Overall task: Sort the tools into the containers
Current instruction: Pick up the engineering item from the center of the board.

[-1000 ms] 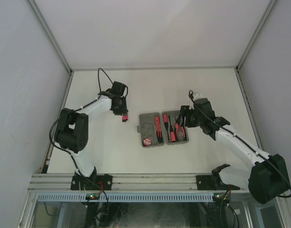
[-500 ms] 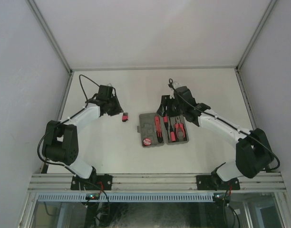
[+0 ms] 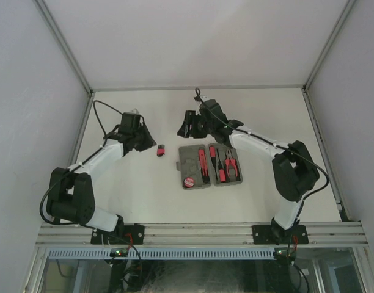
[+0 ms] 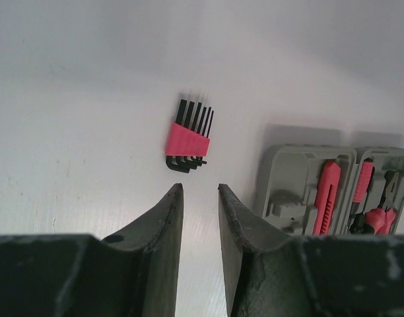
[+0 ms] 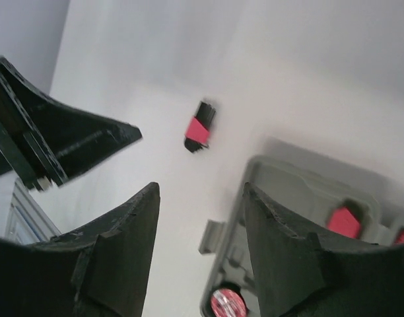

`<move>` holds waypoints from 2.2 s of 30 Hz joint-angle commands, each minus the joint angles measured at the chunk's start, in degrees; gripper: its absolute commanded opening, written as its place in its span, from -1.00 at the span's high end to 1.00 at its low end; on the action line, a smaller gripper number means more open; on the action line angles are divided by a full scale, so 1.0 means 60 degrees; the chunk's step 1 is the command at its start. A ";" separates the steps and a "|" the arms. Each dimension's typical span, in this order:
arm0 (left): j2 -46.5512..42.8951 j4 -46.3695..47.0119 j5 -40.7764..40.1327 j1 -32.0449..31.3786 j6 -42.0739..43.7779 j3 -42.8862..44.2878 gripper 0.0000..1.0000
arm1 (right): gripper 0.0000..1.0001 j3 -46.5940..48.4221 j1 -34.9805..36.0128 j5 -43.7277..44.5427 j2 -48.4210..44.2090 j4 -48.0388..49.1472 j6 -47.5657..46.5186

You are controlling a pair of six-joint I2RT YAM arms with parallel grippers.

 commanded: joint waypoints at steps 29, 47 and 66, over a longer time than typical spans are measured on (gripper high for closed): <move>-0.0842 -0.0206 -0.0476 0.0186 -0.0573 -0.0664 0.40 | 0.04 0.6045 0.0407 -0.0588 0.4798 -0.0547 0.1251; -0.1187 -0.0334 -0.0833 0.0229 -0.0646 -0.0751 0.40 | 0.06 0.7395 0.0517 0.0047 0.5766 -0.1556 0.1243; -0.0326 0.0281 -0.0049 0.0728 -0.0707 -0.0694 0.40 | 0.18 0.5558 0.0744 0.0072 0.5093 -0.1603 0.1520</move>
